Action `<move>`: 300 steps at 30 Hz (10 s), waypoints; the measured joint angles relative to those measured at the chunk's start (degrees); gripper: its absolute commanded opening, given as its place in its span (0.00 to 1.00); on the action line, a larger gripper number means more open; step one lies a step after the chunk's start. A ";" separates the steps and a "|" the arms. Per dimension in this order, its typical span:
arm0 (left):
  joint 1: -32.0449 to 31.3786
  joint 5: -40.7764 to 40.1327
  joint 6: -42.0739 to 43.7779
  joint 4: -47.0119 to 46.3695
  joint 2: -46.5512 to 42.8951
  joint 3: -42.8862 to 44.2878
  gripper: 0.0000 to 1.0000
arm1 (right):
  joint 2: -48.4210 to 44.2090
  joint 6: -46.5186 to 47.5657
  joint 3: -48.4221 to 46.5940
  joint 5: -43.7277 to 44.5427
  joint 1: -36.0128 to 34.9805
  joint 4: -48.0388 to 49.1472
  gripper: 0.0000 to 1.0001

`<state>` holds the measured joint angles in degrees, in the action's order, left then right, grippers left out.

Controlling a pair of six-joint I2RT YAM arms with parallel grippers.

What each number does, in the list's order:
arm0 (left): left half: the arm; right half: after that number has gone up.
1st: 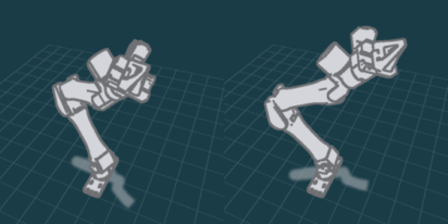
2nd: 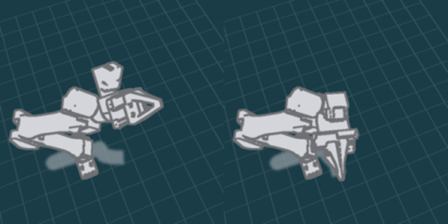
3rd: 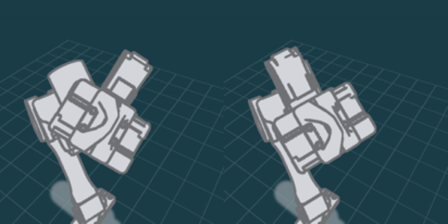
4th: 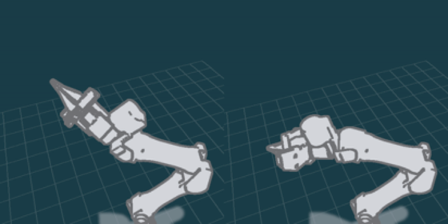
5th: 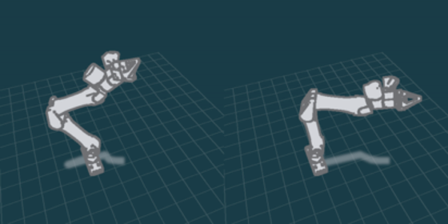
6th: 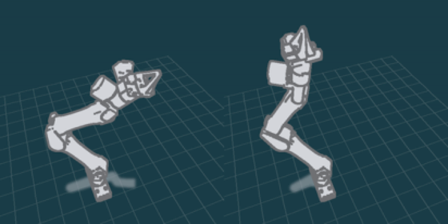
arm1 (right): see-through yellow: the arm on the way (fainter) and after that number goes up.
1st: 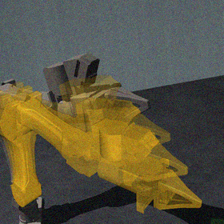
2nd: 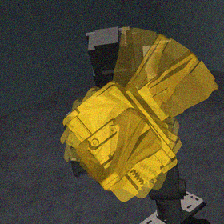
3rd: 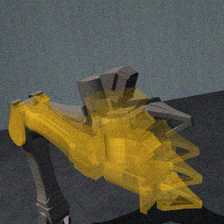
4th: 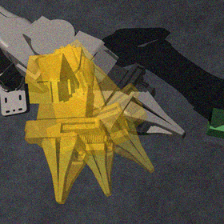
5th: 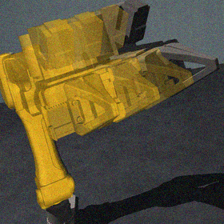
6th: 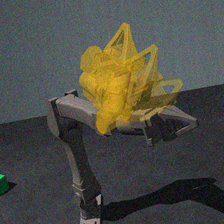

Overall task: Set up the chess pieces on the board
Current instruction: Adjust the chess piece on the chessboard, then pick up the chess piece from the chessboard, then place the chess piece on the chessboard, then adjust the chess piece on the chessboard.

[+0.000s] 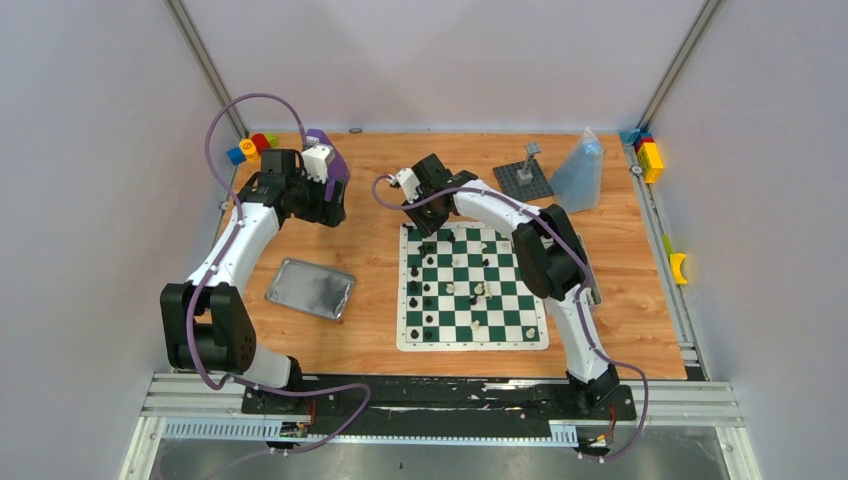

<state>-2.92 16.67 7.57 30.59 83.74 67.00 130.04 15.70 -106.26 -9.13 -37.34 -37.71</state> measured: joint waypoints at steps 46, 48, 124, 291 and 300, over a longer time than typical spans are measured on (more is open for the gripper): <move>0.00 0.37 0.00 0.02 0.00 0.00 0.93 | 0.11 -0.07 0.13 0.02 0.90 0.00 0.28; 0.00 0.37 0.00 0.02 0.00 0.00 0.93 | 0.11 -0.11 0.13 0.04 0.90 -0.04 0.35; 0.00 0.81 0.17 0.02 0.02 0.00 0.94 | -8.50 -1.11 9.16 -3.89 5.40 -2.38 0.00; 4.52 0.61 -1.29 -0.81 0.02 -0.66 0.94 | 0.09 -1.51 -2.21 -2.25 -2.75 -4.98 0.17; 4.52 0.74 -1.29 -0.81 0.02 -0.66 0.94 | 0.09 -1.33 -2.23 -2.12 -2.75 -5.90 0.31</move>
<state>1.61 17.41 6.28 29.78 83.77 66.35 130.13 14.37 -108.49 -11.25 -40.10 -43.62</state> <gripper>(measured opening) 0.939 0.279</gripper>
